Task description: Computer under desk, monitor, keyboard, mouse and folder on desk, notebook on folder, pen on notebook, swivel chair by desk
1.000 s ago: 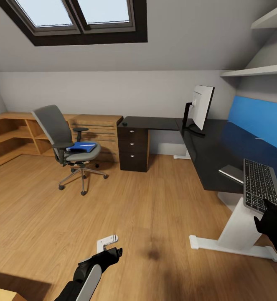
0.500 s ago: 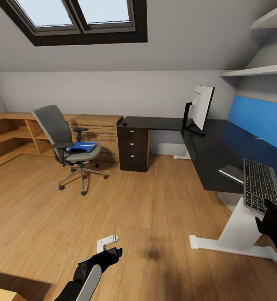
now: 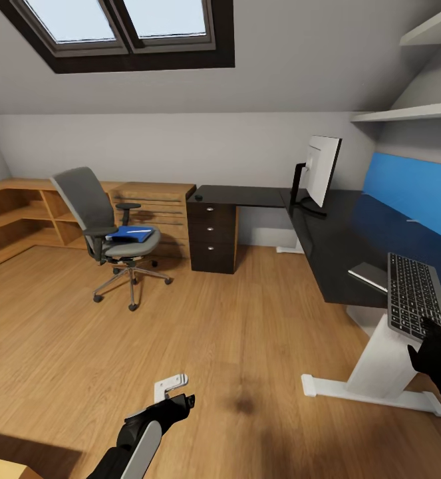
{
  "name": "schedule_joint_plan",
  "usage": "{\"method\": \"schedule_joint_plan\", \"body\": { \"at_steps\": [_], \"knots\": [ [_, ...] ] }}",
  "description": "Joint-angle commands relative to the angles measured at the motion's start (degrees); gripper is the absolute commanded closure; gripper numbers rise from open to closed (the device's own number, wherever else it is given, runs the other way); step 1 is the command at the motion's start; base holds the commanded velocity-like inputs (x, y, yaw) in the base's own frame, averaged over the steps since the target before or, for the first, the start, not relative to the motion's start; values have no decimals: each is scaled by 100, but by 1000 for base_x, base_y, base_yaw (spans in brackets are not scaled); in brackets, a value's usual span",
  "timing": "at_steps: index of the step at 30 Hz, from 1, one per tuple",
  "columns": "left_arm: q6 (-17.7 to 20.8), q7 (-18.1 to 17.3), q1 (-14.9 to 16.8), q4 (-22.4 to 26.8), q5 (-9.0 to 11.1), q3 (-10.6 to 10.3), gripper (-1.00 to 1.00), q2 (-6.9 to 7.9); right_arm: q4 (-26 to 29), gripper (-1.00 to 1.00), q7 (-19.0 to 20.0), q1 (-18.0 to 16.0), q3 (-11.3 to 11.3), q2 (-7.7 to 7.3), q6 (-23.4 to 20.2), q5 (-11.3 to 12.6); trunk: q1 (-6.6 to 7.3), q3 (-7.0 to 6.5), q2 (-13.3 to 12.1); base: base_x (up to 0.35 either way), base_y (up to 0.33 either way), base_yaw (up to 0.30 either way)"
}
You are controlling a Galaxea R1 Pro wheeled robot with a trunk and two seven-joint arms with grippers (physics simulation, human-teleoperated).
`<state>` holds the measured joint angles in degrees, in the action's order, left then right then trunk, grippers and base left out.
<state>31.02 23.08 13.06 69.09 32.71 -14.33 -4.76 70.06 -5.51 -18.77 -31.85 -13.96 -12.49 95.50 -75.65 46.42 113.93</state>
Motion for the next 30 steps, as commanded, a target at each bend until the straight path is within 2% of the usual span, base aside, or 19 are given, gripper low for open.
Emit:
{"method": "schedule_joint_plan", "body": {
  "at_steps": [1, 20, 21, 30],
  "knots": [
    [9, 56, 3, 8, 60, -8, -100, 1, 8, -100, -40, -4, -21, -1, -26, 48, 1, 6, 3, 0, 0, 0],
    [9, 57, 3, 8, 60, -8, -100, 1, 8, -100, -54, -4, -110, -26, -26, 48, 1, 6, 3, 0, 0, 0],
    [9, 57, 3, 8, 60, -8, -100, 1, 8, 100, -56, -4, -110, -27, -26, 48, 1, 6, 3, 0, 0, 0],
    [9, 49, 3, 8, 60, -10, -100, 1, 8, 100, -55, -4, -111, -22, -26, 55, 1, 6, 3, 0, 0, 0]
  ]
}}
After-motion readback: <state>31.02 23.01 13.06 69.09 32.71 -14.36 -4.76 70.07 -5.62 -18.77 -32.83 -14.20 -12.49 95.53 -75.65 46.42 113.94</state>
